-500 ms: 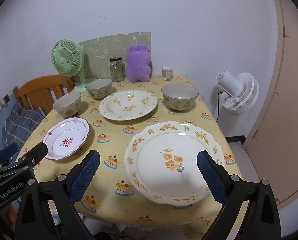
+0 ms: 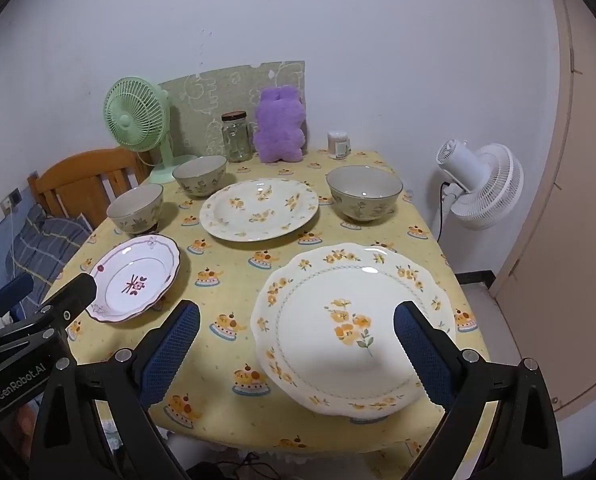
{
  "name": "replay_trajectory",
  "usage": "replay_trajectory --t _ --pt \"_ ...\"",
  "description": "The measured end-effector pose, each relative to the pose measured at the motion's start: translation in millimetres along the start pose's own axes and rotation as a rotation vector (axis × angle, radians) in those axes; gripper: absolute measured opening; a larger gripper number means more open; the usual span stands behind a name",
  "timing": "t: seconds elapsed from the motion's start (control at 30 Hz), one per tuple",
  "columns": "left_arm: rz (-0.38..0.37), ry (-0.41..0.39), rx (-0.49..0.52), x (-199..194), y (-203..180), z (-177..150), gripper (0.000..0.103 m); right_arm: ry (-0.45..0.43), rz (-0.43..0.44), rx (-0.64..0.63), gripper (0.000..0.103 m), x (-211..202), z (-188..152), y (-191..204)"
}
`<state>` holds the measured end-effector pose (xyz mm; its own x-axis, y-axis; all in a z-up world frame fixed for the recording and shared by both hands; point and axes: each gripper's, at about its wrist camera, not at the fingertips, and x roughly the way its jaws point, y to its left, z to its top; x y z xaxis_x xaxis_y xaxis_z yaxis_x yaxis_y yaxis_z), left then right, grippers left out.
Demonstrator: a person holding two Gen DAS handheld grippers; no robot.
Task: Organize plates and bowls
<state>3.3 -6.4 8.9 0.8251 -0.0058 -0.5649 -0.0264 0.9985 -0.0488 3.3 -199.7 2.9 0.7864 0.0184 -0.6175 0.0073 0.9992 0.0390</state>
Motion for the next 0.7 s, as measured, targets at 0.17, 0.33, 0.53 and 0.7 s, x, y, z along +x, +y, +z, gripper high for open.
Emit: replay_trajectory --t 0.17,0.33,0.53,0.7 --pt "0.007 0.002 0.008 1.0 -1.5 -1.0 0.1 0.015 0.004 0.001 0.099 2.6 1.0 1.6" --pt "0.015 0.008 0.015 3.7 -2.0 0.9 0.1 0.014 0.003 -0.006 0.099 3.7 1.2 4.3" --pt "0.022 0.012 0.017 5.8 -2.7 0.4 0.1 0.017 0.002 -0.011 0.099 3.8 0.9 3.8" --pt "0.022 0.014 0.019 5.9 -2.4 -0.7 0.1 0.017 0.002 -0.011 0.099 4.2 1.1 4.7"
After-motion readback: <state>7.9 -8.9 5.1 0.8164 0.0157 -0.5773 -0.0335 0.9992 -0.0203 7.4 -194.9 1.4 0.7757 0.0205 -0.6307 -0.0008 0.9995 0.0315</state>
